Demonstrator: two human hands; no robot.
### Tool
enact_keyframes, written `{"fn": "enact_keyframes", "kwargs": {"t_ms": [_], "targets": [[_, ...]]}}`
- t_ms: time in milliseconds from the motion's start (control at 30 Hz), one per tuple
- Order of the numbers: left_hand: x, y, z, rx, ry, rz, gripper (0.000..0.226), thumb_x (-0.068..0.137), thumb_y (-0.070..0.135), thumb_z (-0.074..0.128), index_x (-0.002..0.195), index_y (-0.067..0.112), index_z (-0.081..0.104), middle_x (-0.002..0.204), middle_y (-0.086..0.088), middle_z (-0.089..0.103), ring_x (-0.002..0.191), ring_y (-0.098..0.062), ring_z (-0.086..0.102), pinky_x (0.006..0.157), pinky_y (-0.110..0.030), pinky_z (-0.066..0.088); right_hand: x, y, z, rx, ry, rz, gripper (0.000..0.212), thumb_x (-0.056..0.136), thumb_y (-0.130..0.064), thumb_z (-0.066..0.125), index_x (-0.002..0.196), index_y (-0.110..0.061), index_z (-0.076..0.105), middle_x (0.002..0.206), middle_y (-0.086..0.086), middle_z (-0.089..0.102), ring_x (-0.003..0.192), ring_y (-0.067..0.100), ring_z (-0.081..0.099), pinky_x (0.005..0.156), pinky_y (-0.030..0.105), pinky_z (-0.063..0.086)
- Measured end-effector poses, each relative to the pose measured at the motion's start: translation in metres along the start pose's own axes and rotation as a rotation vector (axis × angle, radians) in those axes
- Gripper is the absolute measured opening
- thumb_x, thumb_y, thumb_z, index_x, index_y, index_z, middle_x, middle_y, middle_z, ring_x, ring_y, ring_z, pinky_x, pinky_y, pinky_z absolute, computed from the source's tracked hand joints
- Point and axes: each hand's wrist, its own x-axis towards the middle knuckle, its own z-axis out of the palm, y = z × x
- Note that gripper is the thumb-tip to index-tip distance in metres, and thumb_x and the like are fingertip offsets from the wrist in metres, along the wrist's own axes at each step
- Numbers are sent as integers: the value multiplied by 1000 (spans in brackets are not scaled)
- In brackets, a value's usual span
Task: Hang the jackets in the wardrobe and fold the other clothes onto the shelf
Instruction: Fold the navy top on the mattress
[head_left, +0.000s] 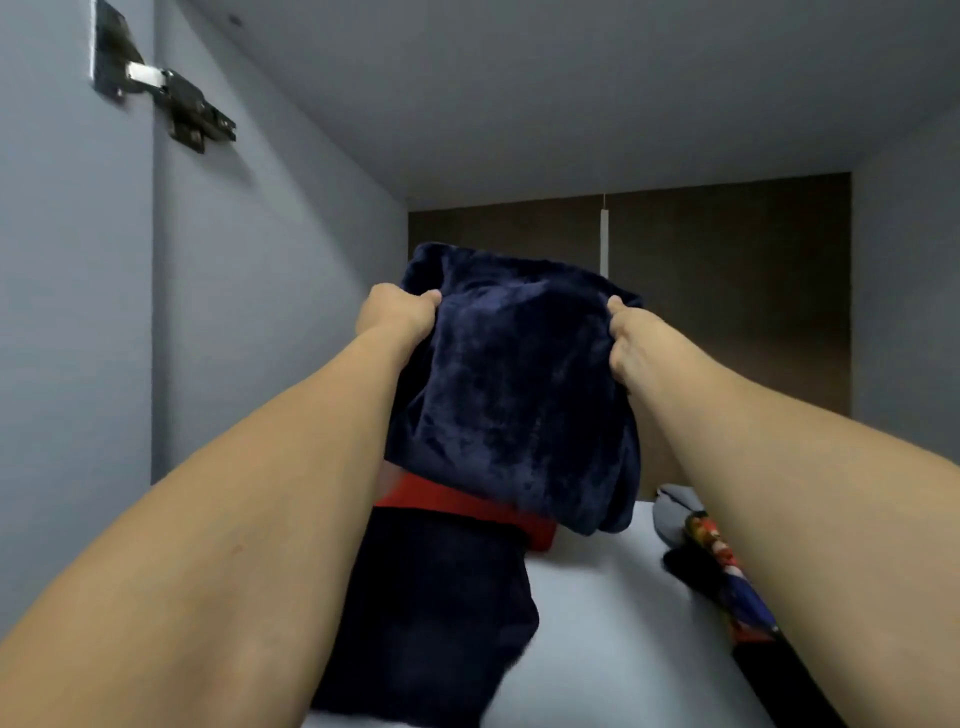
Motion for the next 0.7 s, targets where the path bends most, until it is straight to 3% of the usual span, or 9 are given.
{"fn": "enact_keyframes", "kwargs": {"t_ms": [167,267,333,400,467,567,700], "targets": [[65,-48,31,126,-76,-109,38,81,37,71,104,9,59,99,-11,64,90,-34,63,89,-43,55,60,36,44,-103,-42,-24,53,107,-36,32,149,-3,31,149,9,43,136,27,41,105,36,37],[90,-89,57,356,-159,-126,34,87,37,67,104,9,58,108,-12,63,97,-33,62,86,-38,53,92,76,49,-217,-45,-79,47,107,-26,30,146,-1,35,150,15,42,135,31,43,106,38,39],[97,-121,82,613,-193,-123,47,89,41,61,121,8,52,127,-13,58,112,-33,58,87,-38,48,106,104,51,-423,69,-89,54,102,-33,41,146,-3,34,150,18,39,134,35,43,107,41,39],[99,-149,105,785,-194,-101,65,91,42,53,145,12,32,146,-14,40,131,-35,42,101,-46,39,117,130,58,-799,134,-109,69,96,-40,52,151,-10,23,156,16,25,137,39,36,111,44,34],[102,-176,125,824,-344,-26,61,96,45,40,151,23,26,155,-9,26,140,-34,28,110,-51,28,128,154,70,-1068,-67,-123,62,98,-33,48,153,-14,25,160,11,20,140,37,32,115,40,30],[106,-224,144,780,-640,-43,54,100,47,34,150,28,35,160,-6,26,145,-33,24,118,-52,20,144,180,79,-1259,-245,-62,47,105,-23,33,148,-5,36,156,15,33,139,31,37,113,32,30],[114,-260,151,776,-681,-73,63,100,56,32,156,31,18,165,-2,7,151,-31,5,121,-50,9,162,197,71,-1366,-298,-80,54,103,-34,30,155,-19,24,161,11,18,144,34,25,119,36,20]]}}
